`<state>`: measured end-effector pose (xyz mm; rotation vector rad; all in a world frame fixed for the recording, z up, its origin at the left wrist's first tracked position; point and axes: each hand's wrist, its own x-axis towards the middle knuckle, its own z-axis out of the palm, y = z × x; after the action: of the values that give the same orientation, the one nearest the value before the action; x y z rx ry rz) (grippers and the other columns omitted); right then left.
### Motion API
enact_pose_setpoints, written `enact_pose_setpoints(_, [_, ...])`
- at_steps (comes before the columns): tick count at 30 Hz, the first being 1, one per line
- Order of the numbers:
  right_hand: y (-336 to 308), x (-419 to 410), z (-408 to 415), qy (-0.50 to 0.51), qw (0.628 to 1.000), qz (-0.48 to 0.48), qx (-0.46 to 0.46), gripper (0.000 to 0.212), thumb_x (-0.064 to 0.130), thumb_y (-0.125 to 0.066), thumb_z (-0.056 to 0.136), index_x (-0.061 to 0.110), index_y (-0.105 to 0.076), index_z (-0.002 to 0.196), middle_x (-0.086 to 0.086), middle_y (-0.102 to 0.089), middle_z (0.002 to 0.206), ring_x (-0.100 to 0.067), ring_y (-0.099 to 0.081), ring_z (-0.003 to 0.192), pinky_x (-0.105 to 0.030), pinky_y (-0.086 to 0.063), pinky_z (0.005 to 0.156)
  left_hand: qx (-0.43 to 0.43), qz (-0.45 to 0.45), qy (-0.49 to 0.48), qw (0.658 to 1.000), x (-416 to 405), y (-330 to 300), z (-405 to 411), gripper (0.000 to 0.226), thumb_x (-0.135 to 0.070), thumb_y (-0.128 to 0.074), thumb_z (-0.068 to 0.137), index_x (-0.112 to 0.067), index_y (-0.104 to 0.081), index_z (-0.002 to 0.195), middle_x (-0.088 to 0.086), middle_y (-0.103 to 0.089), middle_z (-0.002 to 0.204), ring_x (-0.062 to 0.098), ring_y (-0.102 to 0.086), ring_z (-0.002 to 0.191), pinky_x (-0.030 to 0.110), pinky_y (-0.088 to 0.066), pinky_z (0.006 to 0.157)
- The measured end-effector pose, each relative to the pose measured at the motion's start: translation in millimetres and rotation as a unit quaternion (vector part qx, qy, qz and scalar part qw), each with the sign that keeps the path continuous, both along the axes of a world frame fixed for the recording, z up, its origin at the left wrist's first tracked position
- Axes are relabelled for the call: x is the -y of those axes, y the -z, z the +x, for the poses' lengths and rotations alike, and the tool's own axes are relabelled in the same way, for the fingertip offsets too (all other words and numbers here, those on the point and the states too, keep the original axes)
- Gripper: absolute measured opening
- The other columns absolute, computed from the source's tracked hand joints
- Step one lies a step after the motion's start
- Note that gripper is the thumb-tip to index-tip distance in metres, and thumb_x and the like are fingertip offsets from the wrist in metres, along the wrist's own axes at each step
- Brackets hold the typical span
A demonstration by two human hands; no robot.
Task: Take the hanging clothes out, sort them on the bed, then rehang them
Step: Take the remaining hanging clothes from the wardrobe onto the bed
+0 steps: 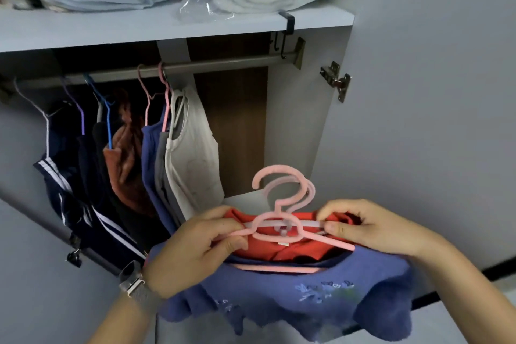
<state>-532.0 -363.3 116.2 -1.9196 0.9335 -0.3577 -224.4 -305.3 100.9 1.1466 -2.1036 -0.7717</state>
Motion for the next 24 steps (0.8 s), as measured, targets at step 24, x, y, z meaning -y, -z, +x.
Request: enact_pose_setpoints(24, [24, -265, 21, 0.540, 0.822, -0.103, -0.151, 0.007, 0.049, -0.056, 0.087, 0.046, -0.050, 0.086, 0.013, -0.059, 0.075, -0.009, -0.055, 0.070, -0.031, -0.047, 0.065, 0.036, -0.032, 0.424, 0.904, 14, 4, -104, 0.032, -0.053, -0.052, 0.081, -0.029, -0.072, 0.082, -0.026, -0.053, 0.117, 0.003, -0.061, 0.094, 0.034, -0.050, 0.080])
